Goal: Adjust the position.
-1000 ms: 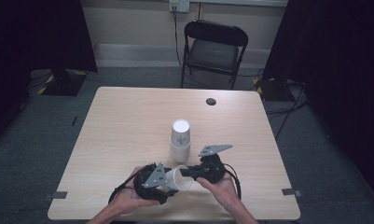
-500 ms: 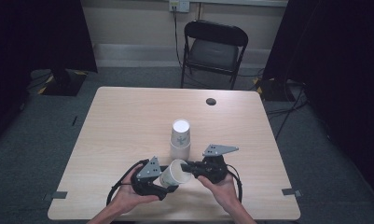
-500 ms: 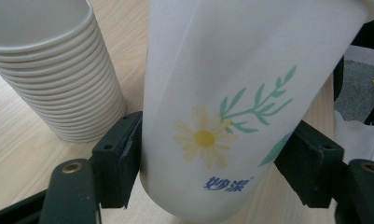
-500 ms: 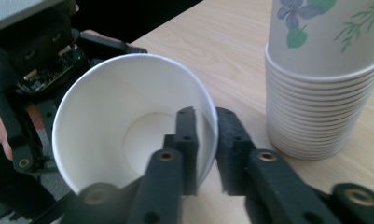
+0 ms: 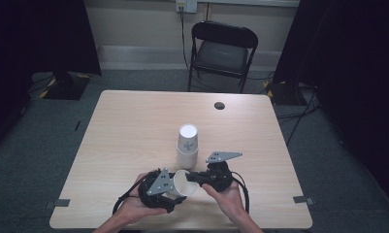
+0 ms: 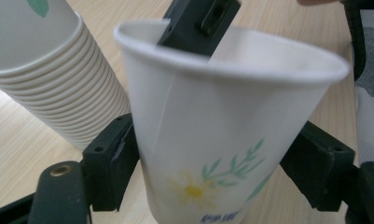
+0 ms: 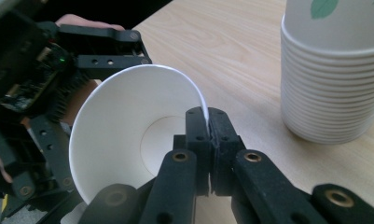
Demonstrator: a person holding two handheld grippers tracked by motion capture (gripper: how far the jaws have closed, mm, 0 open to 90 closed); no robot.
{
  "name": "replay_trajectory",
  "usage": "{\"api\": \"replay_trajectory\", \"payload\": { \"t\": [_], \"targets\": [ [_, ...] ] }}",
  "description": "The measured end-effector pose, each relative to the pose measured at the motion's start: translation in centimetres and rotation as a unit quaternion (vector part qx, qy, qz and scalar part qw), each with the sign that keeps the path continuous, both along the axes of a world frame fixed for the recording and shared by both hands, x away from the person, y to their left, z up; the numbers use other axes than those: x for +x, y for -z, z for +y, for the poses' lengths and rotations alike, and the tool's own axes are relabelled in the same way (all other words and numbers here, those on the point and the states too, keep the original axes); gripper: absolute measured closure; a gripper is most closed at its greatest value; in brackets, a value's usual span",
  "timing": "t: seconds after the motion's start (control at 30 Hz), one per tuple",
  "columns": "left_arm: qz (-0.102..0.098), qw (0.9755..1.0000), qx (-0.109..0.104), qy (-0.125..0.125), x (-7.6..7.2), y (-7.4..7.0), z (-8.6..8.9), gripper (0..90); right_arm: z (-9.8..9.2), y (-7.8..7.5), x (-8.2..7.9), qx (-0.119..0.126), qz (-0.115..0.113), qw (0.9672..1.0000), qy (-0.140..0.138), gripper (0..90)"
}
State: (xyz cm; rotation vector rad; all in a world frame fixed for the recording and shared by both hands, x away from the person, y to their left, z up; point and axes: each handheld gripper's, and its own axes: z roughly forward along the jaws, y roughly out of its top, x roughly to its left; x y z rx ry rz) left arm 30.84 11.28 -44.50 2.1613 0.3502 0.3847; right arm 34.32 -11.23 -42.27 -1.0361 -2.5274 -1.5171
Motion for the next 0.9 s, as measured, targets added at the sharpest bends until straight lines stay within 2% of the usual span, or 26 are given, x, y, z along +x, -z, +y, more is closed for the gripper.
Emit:
{"api": "replay_trajectory", "payload": {
  "t": [0.17,0.3,0.47,0.6,0.73,0.9],
  "targets": [
    [-0.016,0.9998,0.009,0.001,-0.3,-0.2,-0.2,23.0,0.5,0.3,-0.1,-0.011,0.013,0.9998,0.006,88.8],
    [-0.019,0.9998,-0.002,-0.001,-0.4,-0.3,-0.2,22.5,0.8,0.4,-0.2,-0.012,0.019,0.9996,0.013,88.8],
    [-0.026,0.9996,0.009,0.002,-0.5,-0.2,-0.3,21.8,1.0,0.5,-0.2,-0.016,0.026,0.9994,0.015,88.9],
    [-0.022,0.9998,-0.001,0.001,-0.5,-0.2,-0.4,19.8,1.4,0.7,-0.3,-0.023,0.03,0.9992,0.014,88.8],
    [-0.024,0.9997,0.007,0.0,-0.5,-0.2,-0.5,19.7,1.7,0.8,-0.4,-0.026,0.032,0.9991,0.013,88.8],
    [-0.016,0.9999,0.003,0.001,-0.4,-0.3,-0.3,20.9,1.7,1.0,-0.4,-0.028,0.032,0.999,0.015,88.5]
  ]
}}
